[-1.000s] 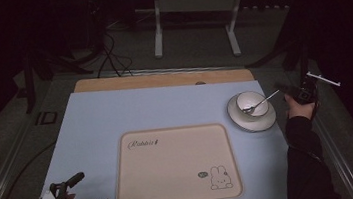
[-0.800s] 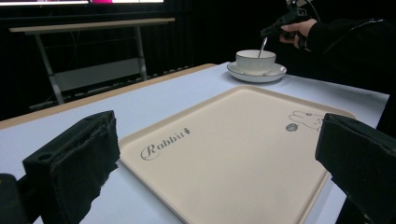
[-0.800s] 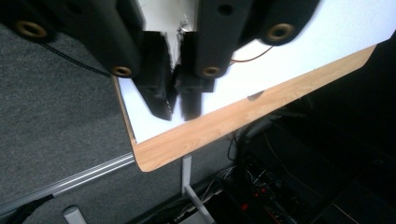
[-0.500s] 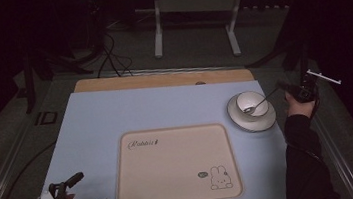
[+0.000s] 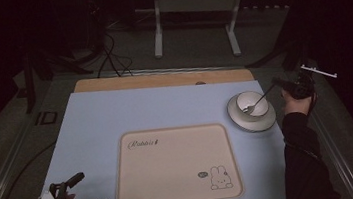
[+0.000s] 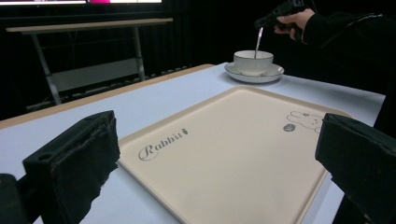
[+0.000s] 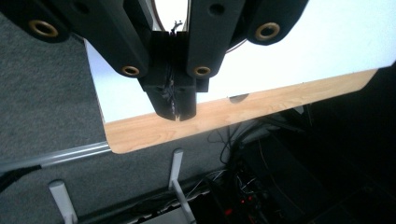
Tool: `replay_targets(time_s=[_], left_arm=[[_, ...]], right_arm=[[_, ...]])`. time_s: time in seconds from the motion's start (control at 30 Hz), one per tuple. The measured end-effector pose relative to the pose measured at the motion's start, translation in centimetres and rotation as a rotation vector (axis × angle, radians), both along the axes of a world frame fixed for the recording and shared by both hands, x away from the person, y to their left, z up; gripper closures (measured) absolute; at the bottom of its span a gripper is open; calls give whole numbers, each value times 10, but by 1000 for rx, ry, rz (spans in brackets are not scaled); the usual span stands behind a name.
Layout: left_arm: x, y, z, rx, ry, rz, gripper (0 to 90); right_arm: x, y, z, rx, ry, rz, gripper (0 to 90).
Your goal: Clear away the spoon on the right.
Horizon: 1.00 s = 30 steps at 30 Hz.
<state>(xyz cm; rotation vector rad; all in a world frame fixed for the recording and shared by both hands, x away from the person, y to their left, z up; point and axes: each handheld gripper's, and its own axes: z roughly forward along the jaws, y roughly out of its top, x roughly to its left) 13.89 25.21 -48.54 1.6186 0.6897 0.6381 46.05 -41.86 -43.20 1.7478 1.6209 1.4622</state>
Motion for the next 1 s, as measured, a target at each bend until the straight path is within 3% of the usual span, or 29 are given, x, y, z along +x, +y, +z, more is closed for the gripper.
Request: replay_targets(time_s=[0.2, 0.67, 1.0], left_arm=[[0, 1, 0, -3, -2, 2, 0], [0, 0, 0, -2, 8, -6, 0], [1, -2, -1, 0, 11, -10, 0]], right_arm=[[-1, 11, 17, -82, -31, 32, 895], [-8, 23, 52, -181, -90, 83, 895], [-24, 31, 84, -267, -159, 144, 895]])
